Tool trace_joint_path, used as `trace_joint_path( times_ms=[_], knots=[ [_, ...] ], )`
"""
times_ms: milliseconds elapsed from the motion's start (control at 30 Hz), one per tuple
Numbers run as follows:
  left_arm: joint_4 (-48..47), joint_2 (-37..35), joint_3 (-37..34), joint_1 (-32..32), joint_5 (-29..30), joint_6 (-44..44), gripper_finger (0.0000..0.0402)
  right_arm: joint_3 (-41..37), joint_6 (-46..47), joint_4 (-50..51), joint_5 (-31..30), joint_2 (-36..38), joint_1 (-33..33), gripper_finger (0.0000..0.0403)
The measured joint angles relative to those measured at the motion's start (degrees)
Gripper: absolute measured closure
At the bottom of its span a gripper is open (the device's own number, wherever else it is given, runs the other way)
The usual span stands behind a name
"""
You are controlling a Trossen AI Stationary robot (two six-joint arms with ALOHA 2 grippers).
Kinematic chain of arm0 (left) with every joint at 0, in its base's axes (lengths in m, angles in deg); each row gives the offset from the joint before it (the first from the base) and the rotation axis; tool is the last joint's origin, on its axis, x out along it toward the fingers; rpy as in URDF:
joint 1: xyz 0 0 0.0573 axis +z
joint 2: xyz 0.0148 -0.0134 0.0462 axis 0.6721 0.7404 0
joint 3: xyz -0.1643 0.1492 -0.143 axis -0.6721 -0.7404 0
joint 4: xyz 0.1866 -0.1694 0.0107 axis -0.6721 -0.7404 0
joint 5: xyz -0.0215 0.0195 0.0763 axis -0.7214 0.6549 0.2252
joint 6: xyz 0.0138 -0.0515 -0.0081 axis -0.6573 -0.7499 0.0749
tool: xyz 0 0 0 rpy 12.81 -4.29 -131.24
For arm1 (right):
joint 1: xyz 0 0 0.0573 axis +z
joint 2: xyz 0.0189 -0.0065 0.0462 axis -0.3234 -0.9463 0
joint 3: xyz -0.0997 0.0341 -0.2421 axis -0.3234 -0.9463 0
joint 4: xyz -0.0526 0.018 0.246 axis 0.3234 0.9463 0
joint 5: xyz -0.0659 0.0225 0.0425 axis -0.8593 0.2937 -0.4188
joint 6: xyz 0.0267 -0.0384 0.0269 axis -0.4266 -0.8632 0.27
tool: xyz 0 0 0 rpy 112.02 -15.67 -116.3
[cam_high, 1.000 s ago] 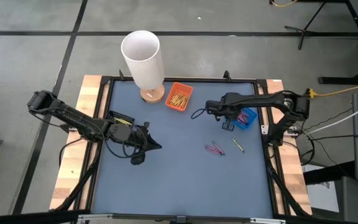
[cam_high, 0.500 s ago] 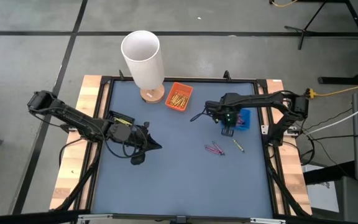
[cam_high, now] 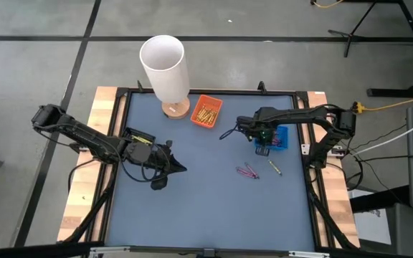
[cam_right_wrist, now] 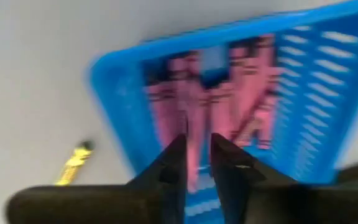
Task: Sort crayons
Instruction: Put the violet crayon into the blue basket, then put the green crayon into the black basket
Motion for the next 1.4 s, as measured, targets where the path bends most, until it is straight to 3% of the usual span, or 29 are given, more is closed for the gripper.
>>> trace_joint_path(
  times_ms=[100, 233, 400, 600, 833, 1033, 1200, 1400],
  knots=[
    [0.0, 0.0, 0.0, 0.0, 0.0, 0.0, 0.0395, 0.0, 0.5, 0.4, -5.0, 0.0, 0.0, 0.0310],
    [0.0, 0.0, 0.0, 0.0, 0.0, 0.0, 0.0395, 1.2, 1.9, 4.6, -6.5, 0.0, 0.0, 0.0282],
    [0.0, 0.0, 0.0, 0.0, 0.0, 0.0, 0.0395, 5.1, 4.8, 10.5, -6.5, 1.1, 0.0, 0.0272],
    [0.0, 0.0, 0.0, 0.0, 0.0, 0.0, 0.0395, 6.8, 9.6, 11.7, -4.0, 7.7, 2.1, 0.0272],
    [0.0, 0.0, 0.0, 0.0, 0.0, 0.4, 0.0395, 2.9, 24.8, 11.2, -4.2, 17.0, 12.2, 0.0272],
    [0.0, 0.0, 0.0, 0.0, 0.0, 0.4, 0.0395, -4.7, 39.0, 6.2, -4.1, 20.6, 23.5, 0.0272],
    [0.0, 0.0, 0.0, 0.0, 0.0, 0.4, 0.0395, -12.0, 42.7, -4.7, -3.4, 20.6, 31.3, 0.0272],
    [0.0, 0.0, 0.0, 0.0, 0.0, 0.4, 0.0395, -17.8, 45.9, -13.6, -2.5, 20.6, 35.9, 0.0272]
  ],
)
